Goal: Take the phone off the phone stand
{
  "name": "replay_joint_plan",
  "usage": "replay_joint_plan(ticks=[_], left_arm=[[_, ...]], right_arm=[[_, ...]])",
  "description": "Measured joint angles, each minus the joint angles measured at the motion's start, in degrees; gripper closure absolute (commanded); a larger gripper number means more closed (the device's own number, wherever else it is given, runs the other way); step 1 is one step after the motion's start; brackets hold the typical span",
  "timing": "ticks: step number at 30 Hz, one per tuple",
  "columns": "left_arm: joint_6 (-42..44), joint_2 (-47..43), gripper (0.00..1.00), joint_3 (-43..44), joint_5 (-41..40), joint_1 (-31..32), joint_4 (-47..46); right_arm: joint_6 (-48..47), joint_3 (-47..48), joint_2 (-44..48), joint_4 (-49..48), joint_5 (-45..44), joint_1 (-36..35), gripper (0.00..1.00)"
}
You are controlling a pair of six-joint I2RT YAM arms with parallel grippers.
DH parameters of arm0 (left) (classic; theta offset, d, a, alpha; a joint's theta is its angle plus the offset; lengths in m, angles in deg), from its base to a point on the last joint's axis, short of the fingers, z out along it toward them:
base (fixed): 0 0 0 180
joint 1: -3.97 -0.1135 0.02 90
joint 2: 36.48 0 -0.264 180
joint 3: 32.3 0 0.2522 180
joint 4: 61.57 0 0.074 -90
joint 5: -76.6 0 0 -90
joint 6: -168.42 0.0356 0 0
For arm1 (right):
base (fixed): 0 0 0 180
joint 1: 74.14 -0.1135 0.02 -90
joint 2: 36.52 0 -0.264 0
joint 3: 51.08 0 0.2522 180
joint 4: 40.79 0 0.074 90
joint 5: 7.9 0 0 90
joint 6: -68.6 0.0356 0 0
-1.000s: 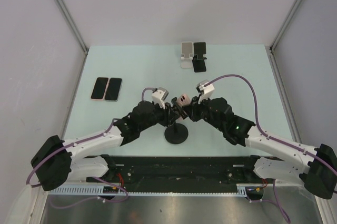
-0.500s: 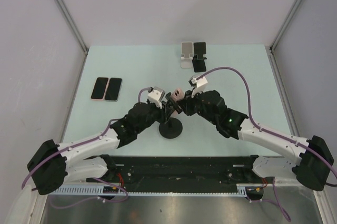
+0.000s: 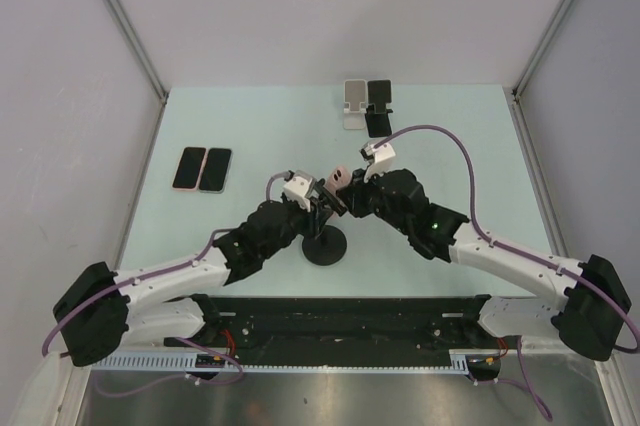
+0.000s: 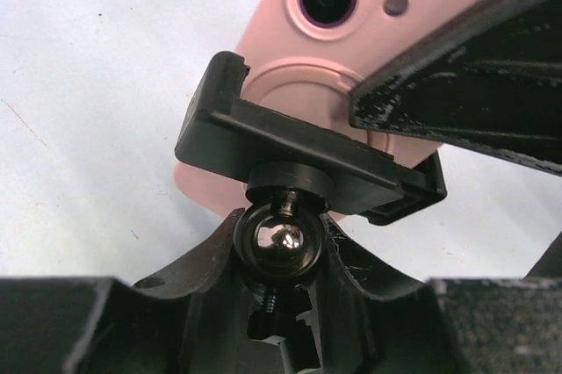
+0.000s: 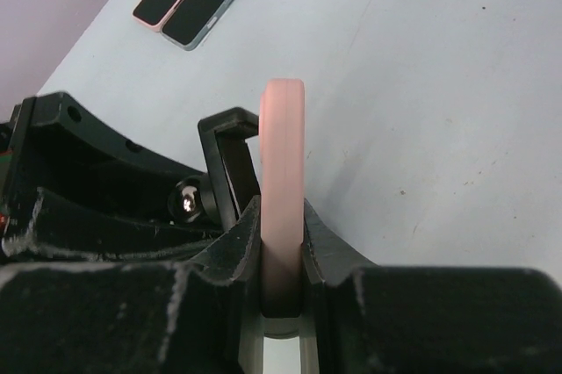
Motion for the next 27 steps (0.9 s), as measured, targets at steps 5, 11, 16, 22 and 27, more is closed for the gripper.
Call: replay_joint_plan(ticks=[5, 11, 16, 22, 27], left_arm=[[1.68, 2.84, 1.0, 0.22, -4.07, 3.02, -0.24], [4.37, 4.7, 1.0, 1.22, -8.59, 6.82, 0.33], [5.14, 5.33, 1.0, 1.62, -9.55, 7.67, 0.26], [5.4, 5.79, 1.0, 2.12, -10.16, 7.74, 0.28], [7.5, 10.62, 1.0, 6.16, -10.47, 7.48, 0.26]], right_arm=[[0.59, 0.0, -2.43, -0.87, 0.13, 0.61, 1.0], [-0.11, 0.04, -3.8, -5.84, -3.74, 3.43, 1.0], [-1.64, 0.07, -5.38, -11.91, -6.71, 6.08, 1.0], [-3.43, 0.09, -5.4, -16.52, -7.52, 8.52, 1.0], [-6.32, 0.09, 0.22, -13.38, -10.14, 9.97, 1.0]])
